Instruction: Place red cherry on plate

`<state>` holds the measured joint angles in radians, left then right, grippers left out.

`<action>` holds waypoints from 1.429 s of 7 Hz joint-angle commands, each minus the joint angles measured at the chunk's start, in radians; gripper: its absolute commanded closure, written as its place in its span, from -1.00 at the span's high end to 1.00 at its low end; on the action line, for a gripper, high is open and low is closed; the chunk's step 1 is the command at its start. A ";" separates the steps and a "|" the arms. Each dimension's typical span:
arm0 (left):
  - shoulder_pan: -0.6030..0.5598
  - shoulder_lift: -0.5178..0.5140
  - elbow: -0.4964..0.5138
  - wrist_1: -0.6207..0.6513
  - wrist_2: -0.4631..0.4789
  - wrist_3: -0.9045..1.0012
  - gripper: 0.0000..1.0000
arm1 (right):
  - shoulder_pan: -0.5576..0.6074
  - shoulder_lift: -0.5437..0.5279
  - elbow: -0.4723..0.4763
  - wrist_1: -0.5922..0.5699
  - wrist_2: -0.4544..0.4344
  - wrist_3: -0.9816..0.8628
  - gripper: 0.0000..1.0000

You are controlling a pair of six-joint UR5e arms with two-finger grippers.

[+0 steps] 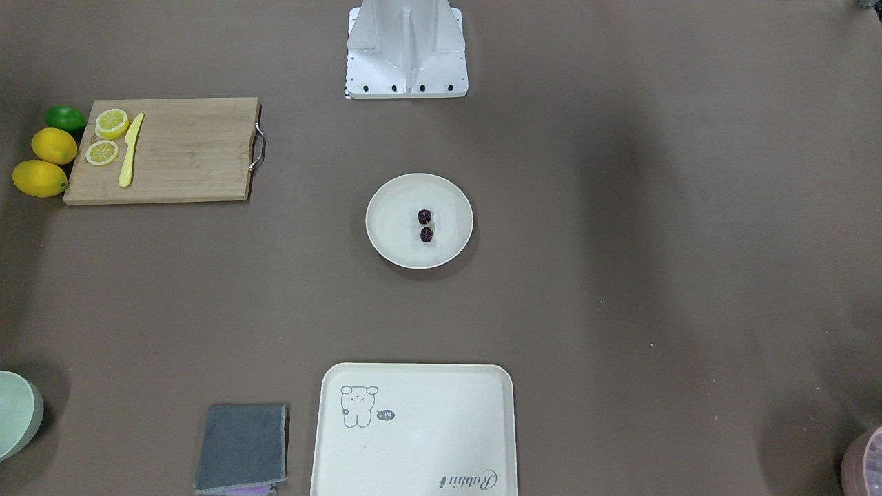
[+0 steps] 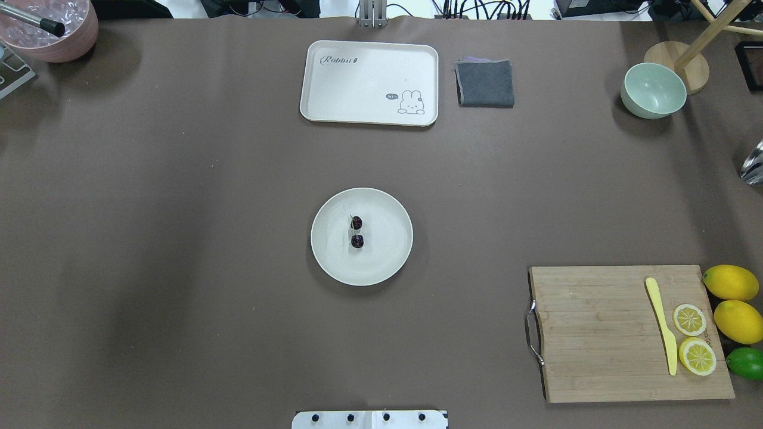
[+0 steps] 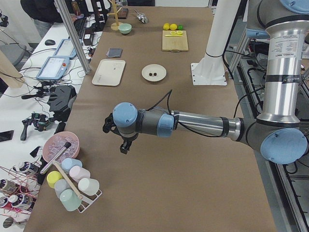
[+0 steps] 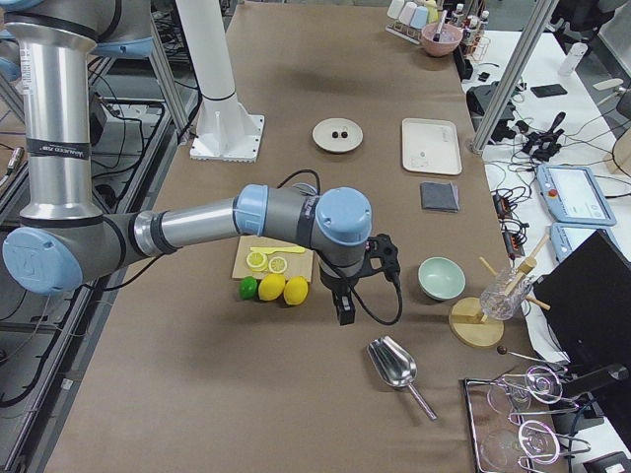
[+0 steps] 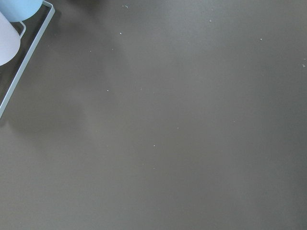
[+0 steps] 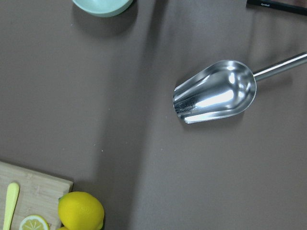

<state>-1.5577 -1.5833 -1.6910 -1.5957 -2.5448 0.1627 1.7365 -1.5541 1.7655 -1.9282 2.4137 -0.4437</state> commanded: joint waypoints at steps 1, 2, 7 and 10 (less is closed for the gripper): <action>0.007 -0.021 0.001 0.006 0.011 -0.064 0.96 | -0.006 0.229 -0.281 0.020 0.025 0.036 1.00; 0.005 -0.033 -0.004 0.006 0.011 -0.077 0.96 | -0.009 0.296 -0.387 0.032 0.034 0.025 1.00; 0.039 -0.190 -0.021 0.247 0.023 -0.077 0.96 | -0.112 0.106 -0.012 0.020 0.033 0.229 1.00; 0.103 -0.224 0.020 0.250 0.075 -0.092 0.96 | -0.150 0.224 -0.252 0.031 0.045 0.146 1.00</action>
<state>-1.4738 -1.7827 -1.7001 -1.3514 -2.5092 0.0776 1.5894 -1.3660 1.6081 -1.9020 2.4594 -0.2598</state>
